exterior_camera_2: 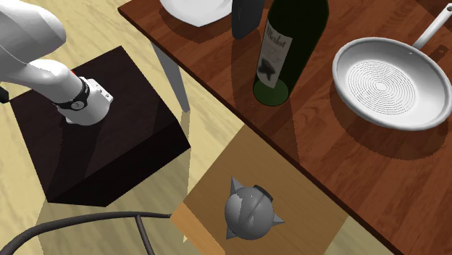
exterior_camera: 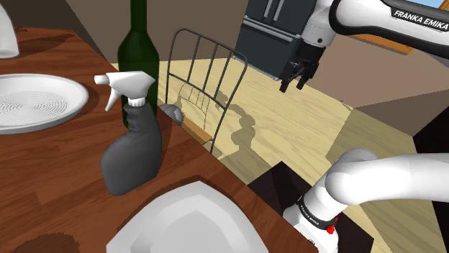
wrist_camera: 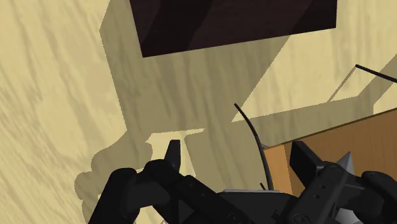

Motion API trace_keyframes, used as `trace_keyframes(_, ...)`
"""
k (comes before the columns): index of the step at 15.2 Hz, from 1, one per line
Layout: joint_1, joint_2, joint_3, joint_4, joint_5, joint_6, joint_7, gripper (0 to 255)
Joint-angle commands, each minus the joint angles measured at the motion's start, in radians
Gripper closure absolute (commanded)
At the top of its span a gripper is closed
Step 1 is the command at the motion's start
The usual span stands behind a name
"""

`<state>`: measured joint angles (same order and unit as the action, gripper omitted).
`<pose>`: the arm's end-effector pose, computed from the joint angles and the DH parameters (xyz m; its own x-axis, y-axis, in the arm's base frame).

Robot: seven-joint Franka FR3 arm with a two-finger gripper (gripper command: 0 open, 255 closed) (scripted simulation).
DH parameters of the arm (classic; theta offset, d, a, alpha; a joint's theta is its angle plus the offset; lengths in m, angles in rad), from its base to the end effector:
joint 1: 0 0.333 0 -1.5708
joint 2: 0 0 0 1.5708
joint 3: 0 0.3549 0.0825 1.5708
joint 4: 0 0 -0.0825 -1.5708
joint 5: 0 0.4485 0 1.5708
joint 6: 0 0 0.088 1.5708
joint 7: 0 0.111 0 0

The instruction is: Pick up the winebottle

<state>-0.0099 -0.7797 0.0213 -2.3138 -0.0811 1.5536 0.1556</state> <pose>0.3445 -0.0028 0.6335 0.9881 -0.1502 0.0341 -0.1527 -0.9840 0.0917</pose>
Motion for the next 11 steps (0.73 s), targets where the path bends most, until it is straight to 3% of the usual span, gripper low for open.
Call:
trace_keyframes(1,0.0,0.0,0.0,0.0,0.0,0.0,0.0,0)
trace_keyframes(11,0.091,0.069,0.121,0.012,0.119,0.275,0.088,0)
